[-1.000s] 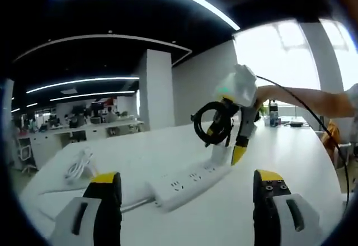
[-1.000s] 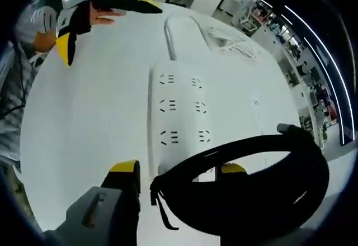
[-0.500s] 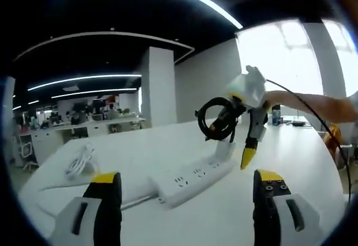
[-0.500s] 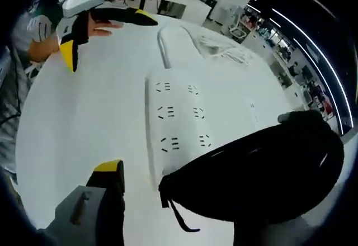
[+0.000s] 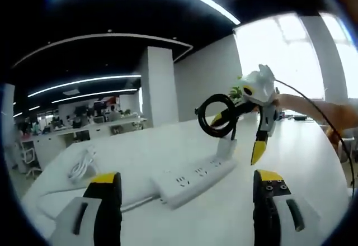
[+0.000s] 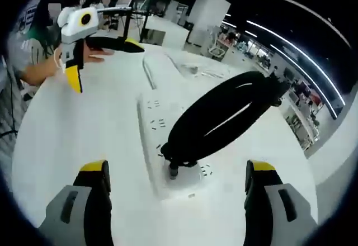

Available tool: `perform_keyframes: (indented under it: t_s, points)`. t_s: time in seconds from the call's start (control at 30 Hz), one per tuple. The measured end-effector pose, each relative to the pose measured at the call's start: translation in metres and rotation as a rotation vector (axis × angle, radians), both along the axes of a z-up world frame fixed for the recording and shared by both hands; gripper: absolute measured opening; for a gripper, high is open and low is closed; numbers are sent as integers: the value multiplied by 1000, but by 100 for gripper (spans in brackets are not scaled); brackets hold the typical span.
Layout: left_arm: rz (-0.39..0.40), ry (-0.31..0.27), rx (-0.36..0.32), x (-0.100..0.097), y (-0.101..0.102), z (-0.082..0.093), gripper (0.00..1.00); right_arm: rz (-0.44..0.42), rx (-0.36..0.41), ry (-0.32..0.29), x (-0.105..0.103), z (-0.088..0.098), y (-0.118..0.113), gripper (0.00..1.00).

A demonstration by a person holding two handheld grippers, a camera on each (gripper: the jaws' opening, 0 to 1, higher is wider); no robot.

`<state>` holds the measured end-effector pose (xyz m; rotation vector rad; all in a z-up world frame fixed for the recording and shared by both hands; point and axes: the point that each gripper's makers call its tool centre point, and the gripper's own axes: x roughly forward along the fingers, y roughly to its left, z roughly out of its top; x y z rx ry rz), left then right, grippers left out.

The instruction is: Straighten the power strip on the desk, plug the charger into it

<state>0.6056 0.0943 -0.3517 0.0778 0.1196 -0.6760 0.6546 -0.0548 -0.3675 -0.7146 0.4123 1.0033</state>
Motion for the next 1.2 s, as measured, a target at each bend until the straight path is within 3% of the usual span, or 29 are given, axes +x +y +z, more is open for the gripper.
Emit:
perform_keyframes:
  t_s: [0.13,0.2,0.3,0.57,0.67,0.73,0.9,1.2]
  points:
    - [1,-19,-16,-1,1,4,99,2,79,-13,-8,9,4,100]
    - [-2,-34,-41,-2,2,9,99,-14,161,-39,-12,15,8,100]
    - [8,-45,-59,-1,5,12,99,-26,178,-90,-14,17,5,100]
    - [29,-25,-5,1,13,6,99,-109,329,-118,-15,25,-1,100]
    - [-20,-10,85,-3,9,0,99,-96,302,-127,-25,23,1,100]
    - [-3,-42,102,-3,9,4,99,-97,288,-150,-30,25,1,100]
    - [-9,-58,48,-8,8,15,99,-144,297,-184,-43,35,2,100]
    - [28,-24,45,-25,24,10,99,-226,347,-149,-73,39,-2,100]
